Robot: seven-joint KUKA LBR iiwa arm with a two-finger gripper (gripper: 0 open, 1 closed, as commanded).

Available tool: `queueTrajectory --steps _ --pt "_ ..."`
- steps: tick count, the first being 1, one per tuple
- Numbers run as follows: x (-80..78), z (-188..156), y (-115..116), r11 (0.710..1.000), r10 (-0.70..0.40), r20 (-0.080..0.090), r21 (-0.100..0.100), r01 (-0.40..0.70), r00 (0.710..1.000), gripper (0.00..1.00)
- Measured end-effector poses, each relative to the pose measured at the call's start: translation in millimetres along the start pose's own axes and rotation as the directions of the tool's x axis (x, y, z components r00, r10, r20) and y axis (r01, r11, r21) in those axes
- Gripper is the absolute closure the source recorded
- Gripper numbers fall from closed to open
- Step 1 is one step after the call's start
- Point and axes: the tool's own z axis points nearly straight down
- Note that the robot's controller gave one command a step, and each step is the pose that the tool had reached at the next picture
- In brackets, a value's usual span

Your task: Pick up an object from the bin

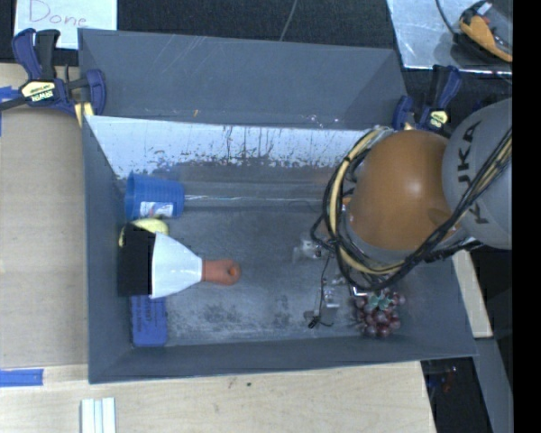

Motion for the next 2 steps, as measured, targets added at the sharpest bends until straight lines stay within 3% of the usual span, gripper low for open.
queueTrajectory --steps 1,2 --pt "-2.0 -4.0 0.0 1.000 0.001 0.008 0.000 -0.001 1.000 0.00" --pt "-5.6 79.9 -88.5 0.979 -0.205 0.008 0.002 0.205 0.979 0.00"
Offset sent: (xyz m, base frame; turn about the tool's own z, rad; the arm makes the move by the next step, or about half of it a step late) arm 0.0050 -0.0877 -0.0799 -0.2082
